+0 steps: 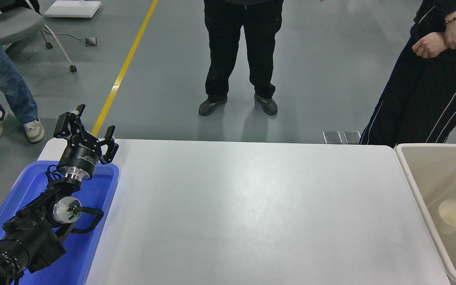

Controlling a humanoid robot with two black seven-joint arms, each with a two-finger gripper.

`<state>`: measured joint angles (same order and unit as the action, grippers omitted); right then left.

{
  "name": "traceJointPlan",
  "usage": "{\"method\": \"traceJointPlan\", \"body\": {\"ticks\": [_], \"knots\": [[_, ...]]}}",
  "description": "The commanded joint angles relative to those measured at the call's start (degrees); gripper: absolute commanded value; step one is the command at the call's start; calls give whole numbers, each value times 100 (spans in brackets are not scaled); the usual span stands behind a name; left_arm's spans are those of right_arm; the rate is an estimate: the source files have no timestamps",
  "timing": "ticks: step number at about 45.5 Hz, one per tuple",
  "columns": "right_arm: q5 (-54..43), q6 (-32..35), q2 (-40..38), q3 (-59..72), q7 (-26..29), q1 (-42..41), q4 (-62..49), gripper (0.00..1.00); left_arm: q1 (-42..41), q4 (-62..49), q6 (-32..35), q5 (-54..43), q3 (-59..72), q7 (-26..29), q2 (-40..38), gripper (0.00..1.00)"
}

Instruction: Dispose of the paper cup in the dustbin

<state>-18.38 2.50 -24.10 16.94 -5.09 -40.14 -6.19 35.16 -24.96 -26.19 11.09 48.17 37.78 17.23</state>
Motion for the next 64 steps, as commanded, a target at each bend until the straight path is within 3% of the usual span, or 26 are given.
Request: {"method": "traceJointPlan", "body": {"ticks": [1, 22, 35, 45, 53, 64], "knots": [[10, -101, 11, -51, 8, -196, 13, 98, 0, 0, 0, -2, 0, 1, 0, 100], [19, -101, -130, -2378, -36, -1760, 364, 99, 0, 0, 0, -2, 0, 1, 0, 100], [19, -118, -490, -3671, -36, -2516, 1356, 99, 0, 0, 0, -2, 0, 1, 0, 100], [19, -127, -622, -5454, -45, -2508, 2279, 99, 0, 0, 0, -2, 0, 1, 0, 100], [19, -232, -754, -6159, -150, -2095, 3369, 99, 0, 0, 0, -2, 0, 1, 0, 100], [19, -241, -649, -6748, -1160, -1313, 4363, 99, 0, 0, 0, -2, 0, 1, 0, 100]]}}
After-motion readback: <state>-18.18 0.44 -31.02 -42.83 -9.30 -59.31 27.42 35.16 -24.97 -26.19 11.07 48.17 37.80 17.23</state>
